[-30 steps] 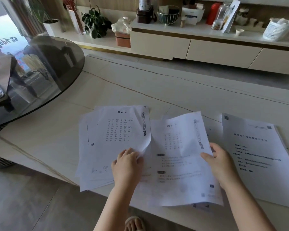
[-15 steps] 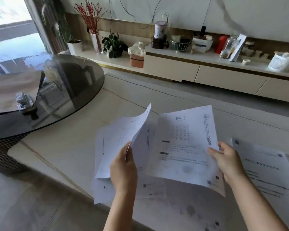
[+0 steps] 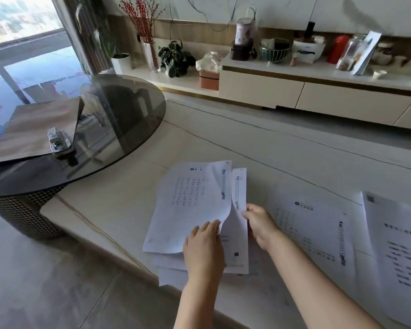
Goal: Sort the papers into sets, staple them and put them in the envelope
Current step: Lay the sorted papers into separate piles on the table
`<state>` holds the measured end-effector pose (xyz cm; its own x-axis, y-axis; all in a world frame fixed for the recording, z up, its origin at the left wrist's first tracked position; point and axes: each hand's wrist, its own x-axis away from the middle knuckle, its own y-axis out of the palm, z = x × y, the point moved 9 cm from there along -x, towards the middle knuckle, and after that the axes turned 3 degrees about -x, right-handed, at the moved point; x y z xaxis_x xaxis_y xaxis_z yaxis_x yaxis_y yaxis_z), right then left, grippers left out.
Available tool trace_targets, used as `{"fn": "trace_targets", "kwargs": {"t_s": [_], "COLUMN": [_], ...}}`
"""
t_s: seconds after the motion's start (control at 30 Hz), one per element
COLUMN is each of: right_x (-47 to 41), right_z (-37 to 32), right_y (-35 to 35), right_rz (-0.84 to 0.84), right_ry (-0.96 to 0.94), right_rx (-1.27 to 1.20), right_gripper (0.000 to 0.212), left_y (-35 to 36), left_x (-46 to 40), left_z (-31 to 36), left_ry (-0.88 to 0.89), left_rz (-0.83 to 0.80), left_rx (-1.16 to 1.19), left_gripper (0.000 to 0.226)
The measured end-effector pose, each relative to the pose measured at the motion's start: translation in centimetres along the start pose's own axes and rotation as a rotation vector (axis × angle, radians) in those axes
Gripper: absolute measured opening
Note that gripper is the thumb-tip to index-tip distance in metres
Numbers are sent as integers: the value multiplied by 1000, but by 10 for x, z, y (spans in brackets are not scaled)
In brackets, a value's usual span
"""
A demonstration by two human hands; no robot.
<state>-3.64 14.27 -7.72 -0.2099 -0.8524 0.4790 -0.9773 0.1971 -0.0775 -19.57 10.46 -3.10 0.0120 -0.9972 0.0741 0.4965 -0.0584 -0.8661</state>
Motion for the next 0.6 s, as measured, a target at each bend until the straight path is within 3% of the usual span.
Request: {"fn": "trace_targets", "kwargs": {"t_s": [0.1, 0.23, 0.33, 0.6], "right_x": [-5, 9, 25, 81], "right_z": [8, 7, 16, 40], "right_y": [2, -9, -58, -171], "right_rz": [4, -93, -11, 239], "right_ry": [34, 21, -23, -148], "right_rx": [24, 170, 356, 775], "right_gripper": [23, 27, 40, 38], "left_y": [10, 26, 28, 70], "left_x": [4, 7, 9, 51], "left_z": [0, -3, 6, 115], "left_ry": [1, -67, -67, 402], "left_rz": [-130, -265, -268, -324], "left_rx": [-159, -277, -333, -173], "left_gripper": [27, 57, 50, 50]}}
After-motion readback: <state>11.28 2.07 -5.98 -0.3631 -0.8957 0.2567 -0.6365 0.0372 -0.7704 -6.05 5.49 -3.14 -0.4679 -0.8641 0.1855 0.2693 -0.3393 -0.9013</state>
